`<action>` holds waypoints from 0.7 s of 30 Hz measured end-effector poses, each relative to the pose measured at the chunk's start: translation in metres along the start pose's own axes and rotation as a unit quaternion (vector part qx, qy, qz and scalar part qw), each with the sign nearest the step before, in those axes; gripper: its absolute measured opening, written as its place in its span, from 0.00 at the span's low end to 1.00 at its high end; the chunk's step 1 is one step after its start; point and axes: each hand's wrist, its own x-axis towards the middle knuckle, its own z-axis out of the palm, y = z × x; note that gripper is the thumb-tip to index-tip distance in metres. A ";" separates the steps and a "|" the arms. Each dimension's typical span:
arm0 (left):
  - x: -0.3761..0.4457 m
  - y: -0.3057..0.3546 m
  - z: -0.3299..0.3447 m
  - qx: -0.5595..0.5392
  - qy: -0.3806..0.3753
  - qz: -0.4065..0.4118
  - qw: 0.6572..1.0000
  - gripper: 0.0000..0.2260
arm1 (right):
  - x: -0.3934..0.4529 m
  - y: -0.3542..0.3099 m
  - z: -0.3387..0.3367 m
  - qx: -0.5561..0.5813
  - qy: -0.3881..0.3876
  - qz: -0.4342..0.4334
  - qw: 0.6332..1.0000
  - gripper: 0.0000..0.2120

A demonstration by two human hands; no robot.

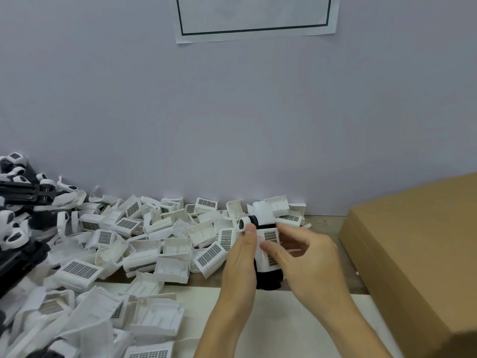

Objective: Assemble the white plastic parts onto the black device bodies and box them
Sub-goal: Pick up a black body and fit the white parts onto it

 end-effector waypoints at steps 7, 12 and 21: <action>0.000 -0.004 0.002 0.005 0.016 0.008 1.000 0.20 | -0.001 0.002 0.006 0.080 0.003 0.150 0.985 0.12; 0.000 -0.006 0.002 0.040 0.017 0.008 0.999 0.14 | -0.002 0.003 0.000 0.133 -0.120 0.200 0.963 0.11; 0.001 0.000 0.001 0.097 0.040 0.007 0.994 0.26 | -0.001 0.003 0.002 0.200 -0.049 0.226 0.952 0.15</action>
